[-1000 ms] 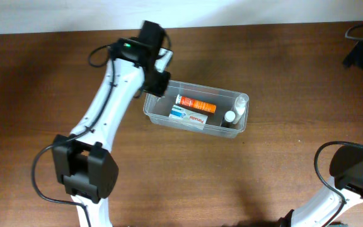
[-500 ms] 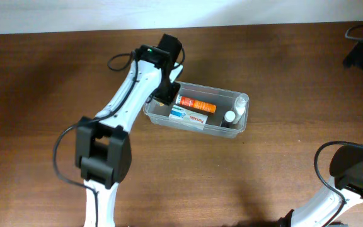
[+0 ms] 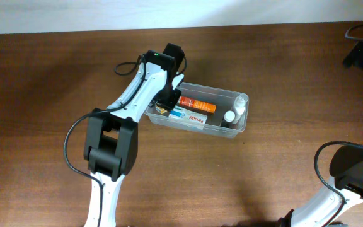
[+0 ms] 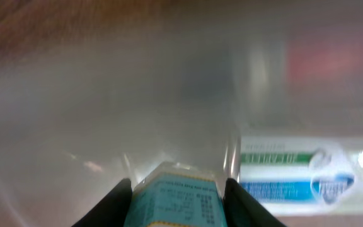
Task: Pack container
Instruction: 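Carry the gold jar into the container's left end and lower it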
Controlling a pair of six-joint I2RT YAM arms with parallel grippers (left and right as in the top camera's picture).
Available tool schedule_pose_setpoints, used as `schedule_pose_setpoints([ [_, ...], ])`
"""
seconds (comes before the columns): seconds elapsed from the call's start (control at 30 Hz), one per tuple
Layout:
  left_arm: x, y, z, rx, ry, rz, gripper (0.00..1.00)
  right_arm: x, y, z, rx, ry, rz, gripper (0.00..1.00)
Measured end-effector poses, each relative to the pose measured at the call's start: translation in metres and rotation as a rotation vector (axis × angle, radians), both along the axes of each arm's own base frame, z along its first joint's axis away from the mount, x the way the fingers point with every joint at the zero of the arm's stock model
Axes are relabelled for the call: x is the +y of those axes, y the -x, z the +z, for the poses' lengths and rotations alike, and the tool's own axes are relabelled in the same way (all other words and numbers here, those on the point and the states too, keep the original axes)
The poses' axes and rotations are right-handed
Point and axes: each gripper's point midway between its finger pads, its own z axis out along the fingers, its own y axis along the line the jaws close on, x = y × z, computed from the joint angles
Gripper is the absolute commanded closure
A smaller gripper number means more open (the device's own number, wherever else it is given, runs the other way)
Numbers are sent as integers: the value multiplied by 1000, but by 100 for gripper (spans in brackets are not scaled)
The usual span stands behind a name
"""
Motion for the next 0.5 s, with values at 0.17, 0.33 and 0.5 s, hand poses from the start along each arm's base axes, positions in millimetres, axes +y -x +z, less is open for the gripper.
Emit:
schedule_pose_setpoints([
  [0.17, -2, -3, -2, -4, 4, 0, 60, 0, 0, 0, 0, 0, 0, 2],
  [0.33, -2, -3, -2, -4, 3, 0, 61, 0, 0, 0, 0, 0, 0, 2],
  [0.5, -1, -1, -2, 3, 1, 0, 61, 0, 0, 0, 0, 0, 0, 2],
])
